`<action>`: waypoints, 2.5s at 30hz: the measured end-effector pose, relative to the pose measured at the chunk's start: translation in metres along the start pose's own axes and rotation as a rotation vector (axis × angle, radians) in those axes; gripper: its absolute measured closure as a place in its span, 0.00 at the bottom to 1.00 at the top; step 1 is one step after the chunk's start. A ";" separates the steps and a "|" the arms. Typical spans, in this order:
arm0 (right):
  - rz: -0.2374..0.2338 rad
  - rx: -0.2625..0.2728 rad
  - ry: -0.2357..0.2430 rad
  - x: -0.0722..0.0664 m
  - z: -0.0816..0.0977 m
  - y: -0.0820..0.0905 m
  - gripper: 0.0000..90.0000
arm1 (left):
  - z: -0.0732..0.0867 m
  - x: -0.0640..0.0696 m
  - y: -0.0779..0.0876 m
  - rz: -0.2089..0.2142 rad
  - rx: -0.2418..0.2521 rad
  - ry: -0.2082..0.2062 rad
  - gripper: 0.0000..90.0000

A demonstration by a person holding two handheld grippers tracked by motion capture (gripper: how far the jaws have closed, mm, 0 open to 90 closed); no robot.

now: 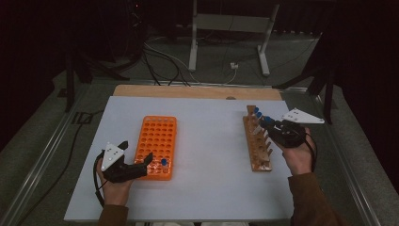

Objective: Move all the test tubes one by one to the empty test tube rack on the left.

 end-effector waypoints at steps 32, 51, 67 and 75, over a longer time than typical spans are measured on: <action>-0.324 -0.087 0.092 -0.130 -0.026 -0.089 0.85 | -0.027 0.026 -0.029 0.123 -0.023 -0.034 0.02; -0.423 -0.060 0.070 -0.166 -0.041 -0.097 0.85 | -0.046 0.070 -0.042 0.246 -0.036 -0.166 0.33; -0.460 -0.080 0.078 -0.171 -0.045 -0.091 0.85 | -0.046 0.079 -0.063 0.294 -0.045 -0.127 0.75; -0.474 -0.082 0.065 -0.169 -0.043 -0.091 0.85 | -0.046 0.080 -0.064 0.320 -0.026 -0.154 0.85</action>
Point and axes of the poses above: each handheld gripper's, and its own axes: y roughly backward along the jaws, z roughly out of its underside, x roughly to its right, the point moved 1 cm from there along -y, roughly forward along the jaws, and after that the axes turned 9 degrees about x, right-handed, at the moved point
